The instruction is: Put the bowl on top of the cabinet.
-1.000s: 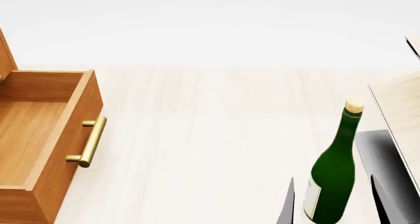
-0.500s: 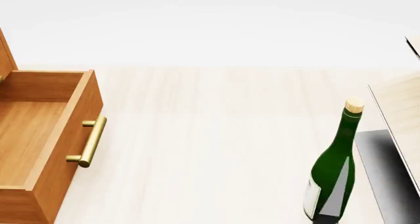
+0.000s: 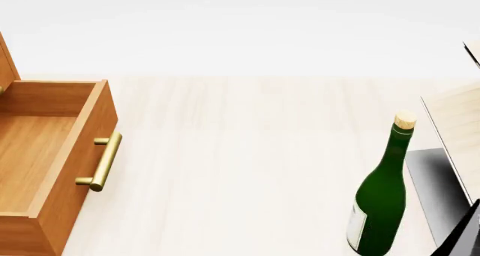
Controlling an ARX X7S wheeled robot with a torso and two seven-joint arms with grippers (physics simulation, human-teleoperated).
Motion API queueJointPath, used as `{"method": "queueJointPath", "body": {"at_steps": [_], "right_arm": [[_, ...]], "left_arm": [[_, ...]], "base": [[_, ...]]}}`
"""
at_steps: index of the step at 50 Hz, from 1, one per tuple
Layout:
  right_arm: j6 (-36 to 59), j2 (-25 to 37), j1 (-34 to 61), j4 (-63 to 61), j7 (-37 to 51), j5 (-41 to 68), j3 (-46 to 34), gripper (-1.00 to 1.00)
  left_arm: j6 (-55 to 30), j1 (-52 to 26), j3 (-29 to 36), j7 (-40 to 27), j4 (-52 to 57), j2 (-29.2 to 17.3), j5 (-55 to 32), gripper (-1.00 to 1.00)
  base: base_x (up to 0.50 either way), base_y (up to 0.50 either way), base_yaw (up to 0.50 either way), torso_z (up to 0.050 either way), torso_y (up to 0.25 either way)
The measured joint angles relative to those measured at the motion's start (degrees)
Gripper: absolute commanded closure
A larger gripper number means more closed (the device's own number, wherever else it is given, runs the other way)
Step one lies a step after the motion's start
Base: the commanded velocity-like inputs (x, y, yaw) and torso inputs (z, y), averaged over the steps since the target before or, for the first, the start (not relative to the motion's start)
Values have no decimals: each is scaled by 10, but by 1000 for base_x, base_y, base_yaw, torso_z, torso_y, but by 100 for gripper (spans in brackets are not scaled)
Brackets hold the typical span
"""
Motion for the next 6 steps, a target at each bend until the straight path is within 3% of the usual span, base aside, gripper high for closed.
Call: {"method": "queueJointPath", "body": {"at_steps": [6], "right_arm": [[-24, -3, -8, 1, 4, -7, 5, -100]], "left_arm": [[45, 21, 11, -10, -2, -5, 2, -100]], "base": [[0, 0, 0, 0, 0]]}}
